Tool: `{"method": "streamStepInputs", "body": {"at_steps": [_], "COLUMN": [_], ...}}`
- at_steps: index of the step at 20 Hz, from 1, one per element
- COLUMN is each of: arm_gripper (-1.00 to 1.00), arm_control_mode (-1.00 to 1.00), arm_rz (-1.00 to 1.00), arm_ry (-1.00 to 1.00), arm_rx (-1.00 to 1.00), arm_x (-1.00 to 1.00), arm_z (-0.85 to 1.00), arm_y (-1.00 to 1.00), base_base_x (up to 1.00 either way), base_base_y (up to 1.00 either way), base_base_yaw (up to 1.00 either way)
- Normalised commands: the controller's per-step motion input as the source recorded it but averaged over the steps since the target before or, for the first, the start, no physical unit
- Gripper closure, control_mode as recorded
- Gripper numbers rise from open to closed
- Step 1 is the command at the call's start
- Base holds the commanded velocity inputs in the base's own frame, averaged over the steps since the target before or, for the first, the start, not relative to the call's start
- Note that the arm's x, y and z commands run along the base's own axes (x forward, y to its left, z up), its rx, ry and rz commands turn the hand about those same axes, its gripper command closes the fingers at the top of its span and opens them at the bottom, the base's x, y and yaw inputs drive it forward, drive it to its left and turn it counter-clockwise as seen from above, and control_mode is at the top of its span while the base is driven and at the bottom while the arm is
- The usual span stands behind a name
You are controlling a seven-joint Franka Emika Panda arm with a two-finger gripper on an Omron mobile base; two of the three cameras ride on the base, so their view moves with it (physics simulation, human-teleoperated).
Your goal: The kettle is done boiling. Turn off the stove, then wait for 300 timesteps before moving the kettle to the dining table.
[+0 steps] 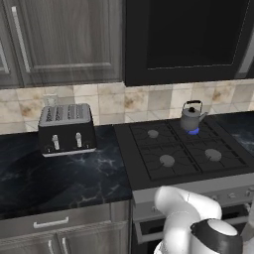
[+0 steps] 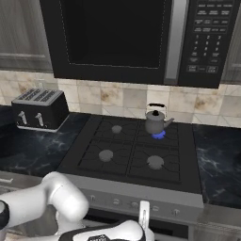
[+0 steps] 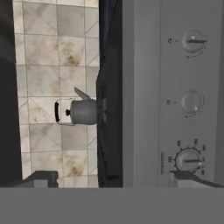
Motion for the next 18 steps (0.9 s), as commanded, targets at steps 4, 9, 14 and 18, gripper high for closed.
{"method": "streamStepInputs", "body": {"at_steps": [4, 9, 14, 18], "arm_gripper": [-1.00, -1.00, -1.00, -1.00], "arm_control_mode": [-1.00, -1.00, -1.00, -1.00], "arm_rz": [0.01, 0.01, 0.00, 0.00], "arm_ry": [-0.05, 0.00, 0.00, 0.00], "arm_rx": [0.06, 0.06, 0.06, 0.06], "arm_x": [0.24, 0.21, 0.14, 0.16], "arm_z": [-0.28, -0.26, -0.27, -0.24], "arm_y": [0.00, -0.04, -0.15, -0.20], "base_base_x": [0.00, 0.00, 0.00, 0.00], "base_base_y": [0.00, 0.00, 0.00, 0.00], "base_base_yaw": [0.00, 0.00, 0.00, 0.00]}}
